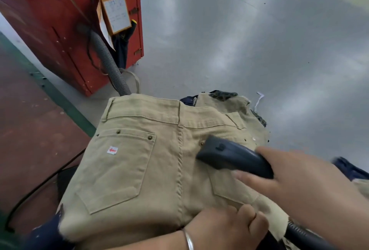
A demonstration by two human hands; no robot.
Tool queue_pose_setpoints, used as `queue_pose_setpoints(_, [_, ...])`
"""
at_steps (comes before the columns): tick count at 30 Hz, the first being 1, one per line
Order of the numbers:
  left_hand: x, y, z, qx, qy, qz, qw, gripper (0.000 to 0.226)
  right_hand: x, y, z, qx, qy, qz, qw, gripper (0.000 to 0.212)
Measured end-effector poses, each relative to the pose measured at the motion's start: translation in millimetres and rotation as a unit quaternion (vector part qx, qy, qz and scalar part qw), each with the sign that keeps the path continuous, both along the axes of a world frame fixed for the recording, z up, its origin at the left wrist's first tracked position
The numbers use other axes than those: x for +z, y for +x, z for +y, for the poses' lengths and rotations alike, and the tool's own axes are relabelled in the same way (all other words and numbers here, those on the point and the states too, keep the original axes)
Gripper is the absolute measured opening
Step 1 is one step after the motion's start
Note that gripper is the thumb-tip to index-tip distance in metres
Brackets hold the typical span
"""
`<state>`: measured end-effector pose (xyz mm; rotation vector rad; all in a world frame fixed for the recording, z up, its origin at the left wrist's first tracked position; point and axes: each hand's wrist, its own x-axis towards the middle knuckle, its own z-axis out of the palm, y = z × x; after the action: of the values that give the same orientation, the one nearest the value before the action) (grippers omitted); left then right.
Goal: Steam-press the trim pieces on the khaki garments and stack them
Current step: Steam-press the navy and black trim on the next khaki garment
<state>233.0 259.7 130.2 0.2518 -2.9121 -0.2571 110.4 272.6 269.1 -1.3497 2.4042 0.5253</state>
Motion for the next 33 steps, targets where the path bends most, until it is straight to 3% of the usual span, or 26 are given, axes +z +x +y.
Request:
queue_pose_setpoints(6, [4.7,1.2,-4.5,-0.001,0.001,0.022,1.000,0.017,-21.0,-14.0,-62.7,0.015,-0.074,-0.018,0.997,0.048])
queue_pose_setpoints(12, [4.2,2.9,0.0,-0.010,0.026,0.001,1.000,0.019,-13.9,-40.0,-97.3,-0.069,-0.164,-0.082,0.981,0.041])
queue_pose_setpoints(15, [4.4,2.1,0.3,-0.007,0.032,0.016,0.999,0.017,5.3,-55.9,-86.9,-0.114,-0.223,-0.130,0.960,0.044])
queue_pose_setpoints(19, [1.6,2.6,-0.6,-0.013,0.023,0.020,0.999,0.021,28.7,-53.5,-34.3,-0.081,-0.266,-0.137,0.951,0.039])
queue_pose_setpoints(22, [-2.8,-0.4,0.8,-0.016,0.023,0.029,0.999,0.024,30.4,-33.7,8.3,-0.042,-0.217,-0.113,0.969,0.053])
queue_pose_setpoints(25, [-3.7,-1.8,0.9,-0.024,0.012,0.037,0.999,0.023,15.0,-16.1,30.0,0.004,-0.087,-0.048,0.995,0.068])
queue_pose_setpoints(28, [-3.3,0.8,2.0,-0.048,0.007,0.001,0.999,0.032,7.0,-6.6,19.5,0.008,0.001,-0.002,1.000,0.063])
queue_pose_setpoints(33, [6.1,3.7,-2.9,-0.055,0.043,-0.077,0.995,0.051,-4.8,-2.5,-29.5,0.023,-0.041,0.017,0.999,0.052])
